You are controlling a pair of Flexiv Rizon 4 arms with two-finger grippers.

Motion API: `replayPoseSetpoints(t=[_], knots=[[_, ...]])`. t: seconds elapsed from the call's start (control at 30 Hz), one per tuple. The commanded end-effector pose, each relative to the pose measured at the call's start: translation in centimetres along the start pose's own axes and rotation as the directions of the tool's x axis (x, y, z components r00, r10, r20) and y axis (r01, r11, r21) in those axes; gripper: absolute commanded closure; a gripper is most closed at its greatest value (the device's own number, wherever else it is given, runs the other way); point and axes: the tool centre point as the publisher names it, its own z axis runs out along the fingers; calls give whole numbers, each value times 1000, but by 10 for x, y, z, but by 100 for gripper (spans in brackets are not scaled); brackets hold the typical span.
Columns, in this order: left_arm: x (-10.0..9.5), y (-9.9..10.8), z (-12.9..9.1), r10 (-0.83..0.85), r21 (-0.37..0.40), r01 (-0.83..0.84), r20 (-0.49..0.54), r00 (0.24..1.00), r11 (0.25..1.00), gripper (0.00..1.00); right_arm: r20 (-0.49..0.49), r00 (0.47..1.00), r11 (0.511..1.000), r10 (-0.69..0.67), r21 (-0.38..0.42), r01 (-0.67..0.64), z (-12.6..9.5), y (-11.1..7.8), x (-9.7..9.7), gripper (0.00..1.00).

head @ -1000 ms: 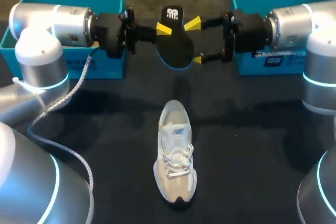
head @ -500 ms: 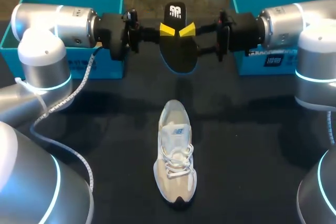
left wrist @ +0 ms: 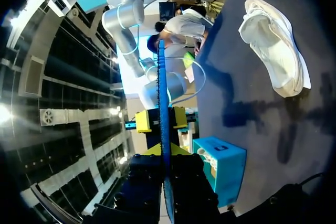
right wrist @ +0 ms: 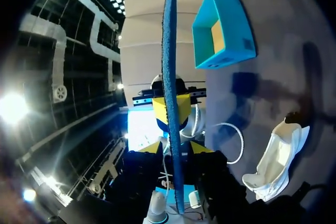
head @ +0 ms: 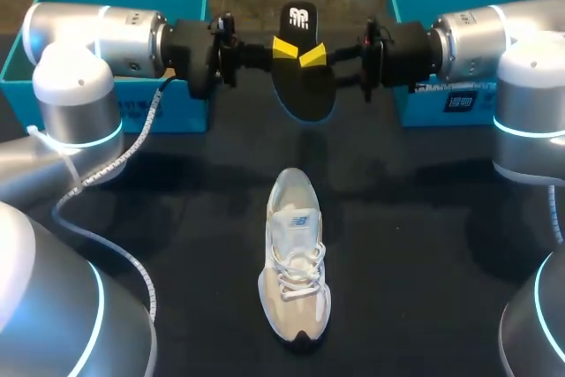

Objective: Take the shoe out of the shoebox, open the shoe tongue, remove and reinsert the insole, then place the shoe into the shoebox

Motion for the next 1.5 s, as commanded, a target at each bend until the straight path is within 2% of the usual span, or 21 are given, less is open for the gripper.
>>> replayPoseSetpoints(t=[0.03,0.3,0.37,0.6,0.63,0.67,0.7,0.87,0.9,0.97,1.0,1.07,1.43,1.5], knots=[[1,2,2,1,-1,-1,-1,1000,1000,100,2,1000,1000,-18,-5,18,3,1,-1,75],[0,2,2,3,-3,-3,-2,1000,1000,100,6,999,999,-46,-21,46,2,1,1,81],[0,2,2,2,-2,-2,-2,1000,1000,100,7,999,998,-49,-25,49,2,0,1,100],[0,-1,1,-19,7,19,1,1000,1000,100,9,998,997,-65,-34,65,0,-2,0,100],[-1,-1,1,-24,7,24,1,1000,1000,91,9,998,997,-67,-35,67,-1,-2,0,100],[-2,-2,-2,-31,8,31,0,1000,999,22,7,997,996,-76,-37,76,-2,-2,0,100],[-2,-4,-5,-37,7,37,-3,999,999,0,5,996,995,-88,-40,88,-4,-2,-1,100],[-4,-14,-27,-99,-4,99,-56,994,995,0,19,993,992,-118,-48,119,-16,0,-7,100],[-3,-16,-31,-109,-33,106,-92,990,994,0,19,992,991,-124,-48,125,-19,0,-8,100],[-1,-21,-41,-169,-34,166,-141,975,986,0,25,991,990,-134,-46,135,-23,3,-10,100],[-1,-23,-44,-195,-65,186,-178,965,980,0,31,989,989,-142,-43,143,-24,5,-11,100],[2,-28,-53,-245,-92,227,-287,926,969,0,31,987,985,-160,-64,162,-27,9,-14,100],[2,-28,-53,-245,-92,227,-287,926,969,0,31,987,985,-160,-64,162,-27,9,-14,100],[3,-37,-53,-299,-83,288,-308,903,954,0,32,986,984,-161,-66,163,-29,11,-13,100]])
